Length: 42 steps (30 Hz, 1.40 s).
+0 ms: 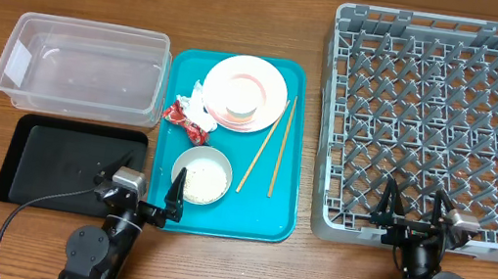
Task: Sort waste into correct bins and load items into the dishwasher
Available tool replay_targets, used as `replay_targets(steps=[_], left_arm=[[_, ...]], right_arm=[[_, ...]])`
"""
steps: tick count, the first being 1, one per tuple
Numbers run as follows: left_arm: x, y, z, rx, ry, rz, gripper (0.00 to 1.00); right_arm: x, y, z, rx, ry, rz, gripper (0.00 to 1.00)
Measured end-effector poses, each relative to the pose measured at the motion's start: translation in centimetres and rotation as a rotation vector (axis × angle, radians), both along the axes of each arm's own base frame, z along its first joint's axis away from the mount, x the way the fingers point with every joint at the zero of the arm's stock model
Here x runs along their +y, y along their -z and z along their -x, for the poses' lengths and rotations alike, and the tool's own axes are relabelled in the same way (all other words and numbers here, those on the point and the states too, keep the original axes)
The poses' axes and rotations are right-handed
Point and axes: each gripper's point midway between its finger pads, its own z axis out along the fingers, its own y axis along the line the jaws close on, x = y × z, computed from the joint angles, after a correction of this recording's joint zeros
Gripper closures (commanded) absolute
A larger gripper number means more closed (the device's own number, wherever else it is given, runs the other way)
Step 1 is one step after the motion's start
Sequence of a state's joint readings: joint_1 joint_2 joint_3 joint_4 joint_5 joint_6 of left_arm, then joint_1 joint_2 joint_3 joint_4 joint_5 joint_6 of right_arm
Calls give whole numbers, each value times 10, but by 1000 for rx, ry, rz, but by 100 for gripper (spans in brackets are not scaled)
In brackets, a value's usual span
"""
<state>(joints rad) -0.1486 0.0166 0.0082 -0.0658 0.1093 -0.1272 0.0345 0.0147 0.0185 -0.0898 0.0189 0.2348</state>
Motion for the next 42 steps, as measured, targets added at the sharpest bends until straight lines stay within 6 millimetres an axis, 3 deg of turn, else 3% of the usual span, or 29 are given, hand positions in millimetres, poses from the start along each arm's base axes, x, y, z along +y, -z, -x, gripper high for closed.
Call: replay_targets(steps=[22,25,33,34,39,41,42], left_arm=[[2,0,0,0,-11,-1,0],[2,-9,-1,-36,-11,5,0],[-29,-23,13,-51,181,16,0],[-30,-29,16,-42,189,16,0],[-26,-124,42,-154,189,20,0],[-24,-156,52,-156,187,17,0],[-24,-163,54,-130,186,14,0]], right_arm=[[0,0,0,0,0,0,0],[0,0,0,0,0,0,0],[0,0,0,0,0,0,0],[0,0,0,0,0,0,0],[0,0,0,-1,0,0,0],[0,0,0,-2,0,0,0],[0,0,0,-1,0,1,0]])
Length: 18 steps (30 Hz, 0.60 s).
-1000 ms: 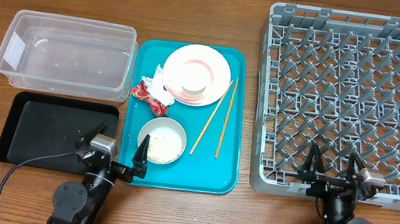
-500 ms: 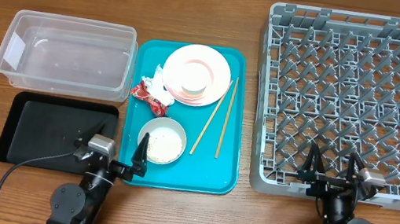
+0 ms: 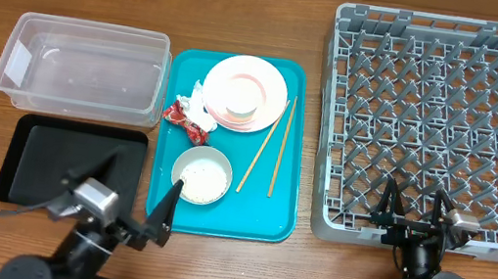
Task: Sort waste into correct bins and load items into the dishwasher
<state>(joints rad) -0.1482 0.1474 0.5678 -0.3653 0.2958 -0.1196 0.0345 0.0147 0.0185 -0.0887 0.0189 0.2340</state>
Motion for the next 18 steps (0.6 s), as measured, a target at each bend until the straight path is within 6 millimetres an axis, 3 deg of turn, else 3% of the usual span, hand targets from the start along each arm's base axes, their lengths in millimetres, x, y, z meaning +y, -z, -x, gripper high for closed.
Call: replay_targets(steps=[3,6,11,16,17,18], left_arm=[[0,-15,-5,160,-2,-46,0],[-1,-9,-14,421,6,-132,0],[-5,-10,-39,826,45,-253,0],[-13,0,-77,1051,83,-291,0],[-15,7,-89,1089,91,-293,29],[-18,15,-98,1122,100,-293,96]], right_arm=[[0,0,0,0,0,-1,0],[0,0,0,0,1,-1,0],[0,0,0,-2,1,0,0],[0,0,0,-2,0,0,0],[0,0,0,-2,0,-1,0],[0,0,0,-2,0,-1,0]])
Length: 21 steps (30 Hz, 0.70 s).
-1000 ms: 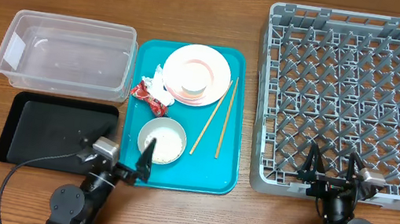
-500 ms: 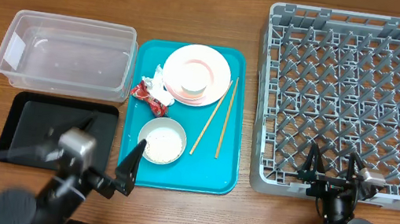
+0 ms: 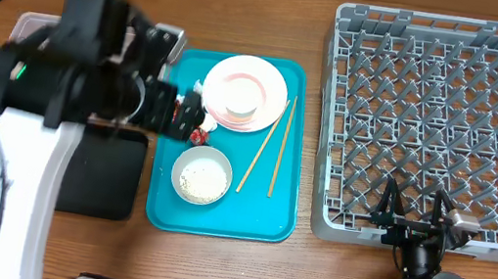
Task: Sort waste into correct bins and load items into the dishwasher
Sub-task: 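Reach left gripper to red snack wrapper on teal tray and grasp it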
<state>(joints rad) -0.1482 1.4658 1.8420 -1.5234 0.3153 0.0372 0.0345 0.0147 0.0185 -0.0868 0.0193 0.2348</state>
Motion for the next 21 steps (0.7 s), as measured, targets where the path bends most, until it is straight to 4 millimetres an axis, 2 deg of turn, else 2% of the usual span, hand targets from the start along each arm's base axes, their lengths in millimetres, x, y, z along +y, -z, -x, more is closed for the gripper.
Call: replay_targets(steps=[2,6,9,11,15,16,17,18,21], left_arm=[[-4,18,-13,70,2,1,96],[-7,55,-25,233,-32,-5,96],[-10,76,-37,290,-75,-29,96],[-12,84,-49,274,-125,-73,96],[-22,85,-66,189,-250,-157,94],[-24,84,-68,173,-276,-172,72],[-25,83,-71,152,-312,-184,44],[-26,82,-75,131,-342,-192,26],[-25,79,-82,97,-434,-194,26]], right_arm=[[0,0,0,0,0,0,0],[0,0,0,0,0,0,0],[0,0,0,0,0,0,0],[0,0,0,0,0,1,0],[0,0,0,0,0,0,0],[0,0,0,0,0,0,0],[0,0,0,0,0,0,0],[0,0,0,0,0,0,0],[0,0,0,0,0,0,0]])
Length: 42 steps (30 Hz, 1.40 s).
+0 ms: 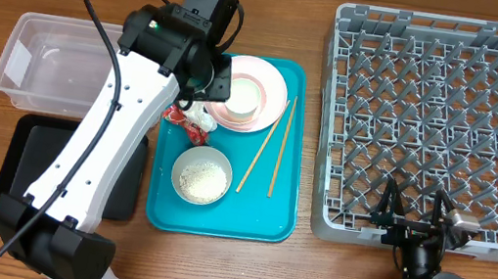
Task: Sort waste into correct bins and load items into the dishwasher
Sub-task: 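Reach left gripper to red snack wrapper on teal tray and grasp it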
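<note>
A teal tray [273, 218] holds a pale plate [268, 82] with a small cup [243, 100] on it. The tray also carries a bowl of rice [201, 174], two chopsticks [268, 148], a red wrapper [189, 127] and a crumpled white napkin [196, 107]. My left gripper [221, 82] hangs over the plate's left edge, just above the napkin. Its fingers are hidden under the wrist, so their state is unclear. My right gripper [411, 211] rests open at the front edge of the grey dish rack [451, 110].
A clear plastic bin [51, 70] stands left of the tray, with a black tray [34, 152] in front of it. The left arm's white links cross over the black tray and the bin's right end.
My left arm has reached further right and back. Its gripper was over the napkin and wrapper at the tray's left edge and is now at the plate's left rim. The right arm has not moved.
My left gripper first rested open at the table's front edge beside the rice bowl. Then it was raised there, then high over the tray's left side near the wrapper, and now it is at the plate. Nothing on the tray has shifted. The right gripper stayed open.
</note>
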Available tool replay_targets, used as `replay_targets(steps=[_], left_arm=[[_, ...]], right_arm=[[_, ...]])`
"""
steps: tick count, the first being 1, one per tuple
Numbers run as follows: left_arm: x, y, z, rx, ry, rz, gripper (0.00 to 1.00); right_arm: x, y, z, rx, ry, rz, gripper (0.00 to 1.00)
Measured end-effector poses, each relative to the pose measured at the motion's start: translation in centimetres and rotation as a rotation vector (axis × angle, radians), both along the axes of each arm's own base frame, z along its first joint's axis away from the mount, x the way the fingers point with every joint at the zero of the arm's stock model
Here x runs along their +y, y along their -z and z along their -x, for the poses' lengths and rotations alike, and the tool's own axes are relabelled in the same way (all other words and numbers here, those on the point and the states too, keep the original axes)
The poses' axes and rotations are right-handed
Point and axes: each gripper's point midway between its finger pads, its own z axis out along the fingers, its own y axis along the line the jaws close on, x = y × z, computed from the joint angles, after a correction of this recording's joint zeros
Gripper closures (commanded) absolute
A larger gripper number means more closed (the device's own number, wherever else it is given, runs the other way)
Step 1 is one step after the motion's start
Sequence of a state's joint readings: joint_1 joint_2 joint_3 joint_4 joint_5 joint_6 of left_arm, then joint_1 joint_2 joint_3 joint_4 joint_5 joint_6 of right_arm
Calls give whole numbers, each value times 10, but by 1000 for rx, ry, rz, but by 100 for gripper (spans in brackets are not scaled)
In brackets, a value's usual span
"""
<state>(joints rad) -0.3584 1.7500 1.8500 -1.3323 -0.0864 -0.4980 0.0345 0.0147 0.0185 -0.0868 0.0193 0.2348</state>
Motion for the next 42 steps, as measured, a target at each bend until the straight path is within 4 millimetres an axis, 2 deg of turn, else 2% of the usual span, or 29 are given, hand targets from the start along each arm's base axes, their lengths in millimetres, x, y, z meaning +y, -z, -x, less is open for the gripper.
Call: replay_targets(steps=[7,10,11,15,16,17,18,19,22,26,35,37,39,42], left_arm=[[12,1,0,-2,-93,-35,33],[17,0,-1,-9,-114,-44,47],[19,0,-2,-10,-122,-46,48],[26,0,-5,-18,-150,-59,49],[28,0,-5,-20,-152,-63,54],[30,0,-6,-21,-157,-68,64],[31,0,-6,-20,-156,-72,87],[32,1,-6,-17,-155,-77,96],[35,8,-2,23,-141,-94,96],[33,27,4,113,-118,-108,96],[18,92,8,341,-88,-108,96],[15,109,9,393,-85,-105,89],[13,119,9,422,-81,-106,70],[11,131,10,457,-81,-104,68]], right_arm=[[0,0,0,0,0,0,0],[0,0,0,0,0,0,0],[0,0,0,0,0,0,0],[0,0,0,0,0,0,0],[0,0,0,0,0,0,0],[0,0,0,0,0,1,0],[0,0,0,0,-1,0,0],[0,0,0,0,0,0,0],[0,0,0,0,0,0,0],[0,0,0,0,0,0,0],[0,0,0,0,0,0,0],[0,0,0,0,0,1,0],[0,0,0,-1,0,0,0],[0,0,0,0,0,0,0]])
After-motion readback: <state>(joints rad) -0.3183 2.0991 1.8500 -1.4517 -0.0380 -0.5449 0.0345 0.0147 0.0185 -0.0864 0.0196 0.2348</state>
